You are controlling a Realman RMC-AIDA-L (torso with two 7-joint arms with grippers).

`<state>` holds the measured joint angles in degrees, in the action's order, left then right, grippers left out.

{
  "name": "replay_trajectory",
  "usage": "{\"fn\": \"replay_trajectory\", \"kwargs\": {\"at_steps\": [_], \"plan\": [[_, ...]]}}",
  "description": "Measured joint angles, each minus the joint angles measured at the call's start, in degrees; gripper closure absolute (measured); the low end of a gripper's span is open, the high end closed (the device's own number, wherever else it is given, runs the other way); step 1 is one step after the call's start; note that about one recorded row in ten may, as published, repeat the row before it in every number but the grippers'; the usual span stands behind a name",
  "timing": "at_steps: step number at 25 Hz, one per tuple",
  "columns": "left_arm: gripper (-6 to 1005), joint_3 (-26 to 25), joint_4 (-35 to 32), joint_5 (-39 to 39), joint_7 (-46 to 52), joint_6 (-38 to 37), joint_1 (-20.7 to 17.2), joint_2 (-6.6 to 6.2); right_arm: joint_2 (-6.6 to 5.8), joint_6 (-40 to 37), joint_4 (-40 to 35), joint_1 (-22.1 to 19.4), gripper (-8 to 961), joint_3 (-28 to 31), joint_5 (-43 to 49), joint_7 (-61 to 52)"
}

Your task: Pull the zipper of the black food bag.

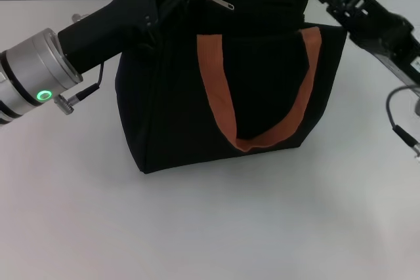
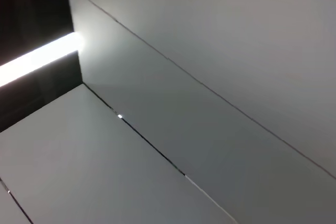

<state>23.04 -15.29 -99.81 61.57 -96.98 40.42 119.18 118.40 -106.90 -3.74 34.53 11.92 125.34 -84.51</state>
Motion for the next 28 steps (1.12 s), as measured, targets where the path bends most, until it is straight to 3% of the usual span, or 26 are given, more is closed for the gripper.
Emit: {"fn": "replay_trajectory", "kwargs": {"at_steps": [6, 11, 25, 28], "plan": [[903, 0.24, 0.44, 0.01, -0.64, 0.07, 0.34, 0.0, 0.2, 5.28, -0.27, 3.88, 490, -1.33, 0.32, -9.79], [905, 0.27, 0.44, 0.01, -0.71, 0.14, 0.36, 0.0, 0.67, 7.78, -0.32, 5.44, 494, -3.4, 0.2, -12.06], [905, 0.09, 0.83, -0.02, -1.41, 0.28, 0.51, 0.0, 1.15, 8.7, 0.94, 4.75, 467, -3.66, -0.09, -8.47], [905, -0.06, 0.81, 0.37, -1.46, 0.2, 0.59, 0.0, 1.25, 9.67, 1.2, 4.71, 369, -4.22, 0.17, -8.0]]}}
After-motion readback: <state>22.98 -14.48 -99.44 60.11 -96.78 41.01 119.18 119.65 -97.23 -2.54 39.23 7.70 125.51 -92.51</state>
